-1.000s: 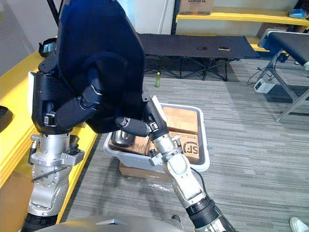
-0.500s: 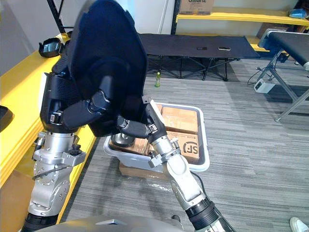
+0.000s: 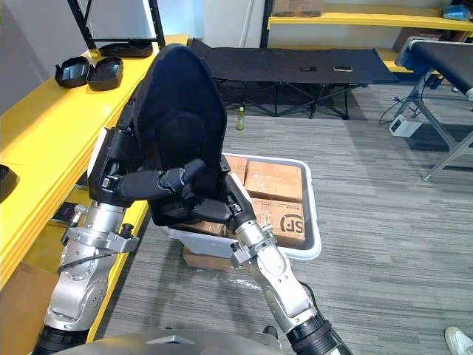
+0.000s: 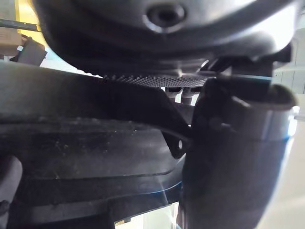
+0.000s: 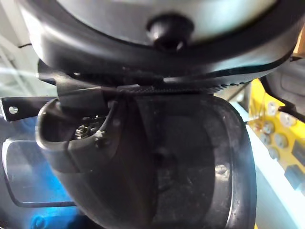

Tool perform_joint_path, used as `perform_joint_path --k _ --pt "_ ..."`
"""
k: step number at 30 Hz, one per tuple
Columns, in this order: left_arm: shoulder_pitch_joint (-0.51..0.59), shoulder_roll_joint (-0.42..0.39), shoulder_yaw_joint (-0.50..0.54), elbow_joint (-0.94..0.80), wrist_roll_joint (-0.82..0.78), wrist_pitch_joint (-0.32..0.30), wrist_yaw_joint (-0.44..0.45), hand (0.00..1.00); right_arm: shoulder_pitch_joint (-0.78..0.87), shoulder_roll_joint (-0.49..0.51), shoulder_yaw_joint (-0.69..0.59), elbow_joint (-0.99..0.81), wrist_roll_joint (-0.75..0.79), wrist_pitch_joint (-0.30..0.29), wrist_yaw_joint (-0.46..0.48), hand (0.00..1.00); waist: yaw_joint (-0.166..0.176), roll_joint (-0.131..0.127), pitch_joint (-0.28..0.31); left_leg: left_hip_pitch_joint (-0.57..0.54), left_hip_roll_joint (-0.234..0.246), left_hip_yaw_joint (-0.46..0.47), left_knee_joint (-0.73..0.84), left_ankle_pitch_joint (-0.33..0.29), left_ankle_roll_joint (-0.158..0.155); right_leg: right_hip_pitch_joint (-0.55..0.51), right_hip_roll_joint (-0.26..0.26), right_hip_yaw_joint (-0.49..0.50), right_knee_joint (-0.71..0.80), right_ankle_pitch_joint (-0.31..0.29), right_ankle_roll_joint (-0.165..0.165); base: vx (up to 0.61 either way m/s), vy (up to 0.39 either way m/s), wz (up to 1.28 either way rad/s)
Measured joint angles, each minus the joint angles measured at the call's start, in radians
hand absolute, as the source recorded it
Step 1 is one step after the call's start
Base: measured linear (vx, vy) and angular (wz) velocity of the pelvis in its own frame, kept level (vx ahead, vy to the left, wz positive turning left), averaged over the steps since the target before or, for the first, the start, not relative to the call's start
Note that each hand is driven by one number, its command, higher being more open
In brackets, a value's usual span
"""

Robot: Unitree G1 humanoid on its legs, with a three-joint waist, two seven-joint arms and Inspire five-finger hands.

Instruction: Walk over and take three plastic housings, then place them on the shelf

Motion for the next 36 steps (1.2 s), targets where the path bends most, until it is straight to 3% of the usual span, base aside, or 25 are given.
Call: perform_joint_path --k 6,11,20,24,29,36 --pt "0.034 -0.032 0.004 0.032 -0.011 -0.105 0.122 1.00 0.007 0.043 -0.005 0.000 -0.040 0.001 -0.030 0.00 0.002 -0.001 0.000 0.000 0.000 -0.001 0.000 0.001 0.000 0.001 0.000 0.000 0.000 0.000 0.000 0.00 0.000 0.00" --pt "0.058 -0.108 0.070 0.028 -0.085 -0.238 0.176 1.00 0.029 0.119 -0.068 0.018 -0.078 0.011 -0.114 0.00 0.002 -0.003 0.000 0.001 0.000 -0.001 0.000 0.001 0.000 0.002 0.000 -0.001 0.000 0.000 0.000 0.00 0.000 0.00" --pt "0.058 -0.177 0.132 0.022 -0.133 -0.258 0.294 1.00 0.083 0.128 -0.164 0.083 -0.079 0.038 -0.140 0.00 -0.001 -0.018 0.009 0.002 0.000 0.006 -0.001 0.001 0.000 0.003 0.000 0.004 0.000 0.001 0.000 0.00 0.000 -0.01" --pt "0.058 -0.176 0.146 0.022 -0.200 -0.245 0.204 1.00 0.108 0.138 -0.188 0.083 -0.079 0.039 -0.135 0.00 -0.001 -0.027 0.013 0.002 0.000 0.014 -0.002 0.001 0.000 -0.001 0.000 0.010 0.000 0.001 0.001 0.00 0.000 -0.02" --pt "0.057 -0.152 0.128 0.022 -0.192 -0.173 0.035 1.00 0.107 0.156 -0.207 0.083 -0.077 0.035 -0.111 0.00 -0.001 -0.028 0.013 0.003 0.001 0.017 -0.002 0.001 -0.001 -0.003 0.000 0.011 0.000 0.001 0.001 0.00 0.000 -0.01" --pt "0.057 -0.069 0.066 0.023 -0.073 -0.099 -0.095 1.00 0.103 0.151 -0.214 0.072 -0.073 -0.006 -0.102 0.00 -0.001 -0.028 0.013 0.003 0.001 0.022 -0.002 0.000 0.000 -0.007 0.000 0.019 0.000 0.002 0.002 0.00 0.008 -0.02"
